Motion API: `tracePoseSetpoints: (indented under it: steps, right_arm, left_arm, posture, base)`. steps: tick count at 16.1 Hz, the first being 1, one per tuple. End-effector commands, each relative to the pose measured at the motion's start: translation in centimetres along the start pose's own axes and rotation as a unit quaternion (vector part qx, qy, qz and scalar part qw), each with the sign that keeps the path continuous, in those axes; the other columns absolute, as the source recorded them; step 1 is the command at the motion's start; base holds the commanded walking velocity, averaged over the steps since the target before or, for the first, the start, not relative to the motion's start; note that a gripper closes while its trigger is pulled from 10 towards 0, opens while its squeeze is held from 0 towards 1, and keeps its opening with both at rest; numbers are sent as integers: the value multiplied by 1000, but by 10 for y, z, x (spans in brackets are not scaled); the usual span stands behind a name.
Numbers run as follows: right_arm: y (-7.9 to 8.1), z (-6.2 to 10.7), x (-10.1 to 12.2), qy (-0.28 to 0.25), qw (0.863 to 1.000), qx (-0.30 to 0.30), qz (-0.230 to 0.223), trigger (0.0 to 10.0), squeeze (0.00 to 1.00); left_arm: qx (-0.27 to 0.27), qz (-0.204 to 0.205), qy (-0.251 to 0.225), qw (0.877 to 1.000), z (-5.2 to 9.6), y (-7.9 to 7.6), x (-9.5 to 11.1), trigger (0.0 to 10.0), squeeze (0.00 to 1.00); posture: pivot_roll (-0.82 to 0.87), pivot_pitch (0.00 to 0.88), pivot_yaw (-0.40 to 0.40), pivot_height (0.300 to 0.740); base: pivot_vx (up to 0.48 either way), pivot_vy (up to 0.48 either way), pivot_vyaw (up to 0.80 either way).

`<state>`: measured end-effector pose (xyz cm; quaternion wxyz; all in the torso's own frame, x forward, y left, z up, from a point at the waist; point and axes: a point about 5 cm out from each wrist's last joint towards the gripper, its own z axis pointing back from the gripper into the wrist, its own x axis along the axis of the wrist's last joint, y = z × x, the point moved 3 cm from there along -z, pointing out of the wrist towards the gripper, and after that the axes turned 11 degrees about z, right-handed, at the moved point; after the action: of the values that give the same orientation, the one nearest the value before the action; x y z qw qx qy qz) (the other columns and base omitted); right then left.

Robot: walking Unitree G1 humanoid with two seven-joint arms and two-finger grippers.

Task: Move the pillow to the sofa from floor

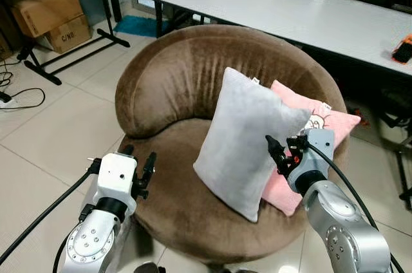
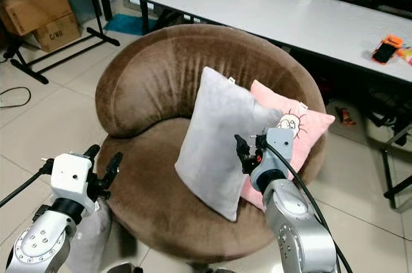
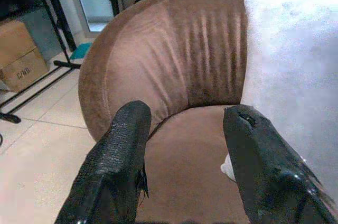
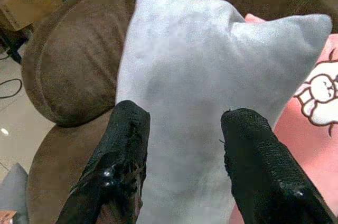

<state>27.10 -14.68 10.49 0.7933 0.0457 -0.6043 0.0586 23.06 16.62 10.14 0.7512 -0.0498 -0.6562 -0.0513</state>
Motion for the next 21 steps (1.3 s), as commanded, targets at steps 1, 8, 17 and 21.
tracePoseSetpoints:
  steps: [1,8,17,21]
  right_arm:
    - [-4,0,0,5,1000,-8,3,10000,0]
    - [0,0,-2,6,1000,3,6,10000,0]
    - [3,-2,-5,10,999,20,25,10000,0]
    - [4,-3,-4,7,999,23,27,10000,0]
  left_arm:
    - [-5,1,-4,1000,0,-3,2,10000,0]
    - [20,3,2,1000,0,6,0,10000,0]
    - [37,5,-3,999,2,12,1,10000,0]
    - [38,6,-4,999,1,12,1,10000,0]
  posture:
    - [-39,0,-67,740]
    - [-32,0,-68,740]
    - [-18,0,-91,740]
    - [-20,0,-89,740]
  base:
    - [0,0,0]
    - [0,0,0]
    - [0,215,0]
    - [0,286,0]
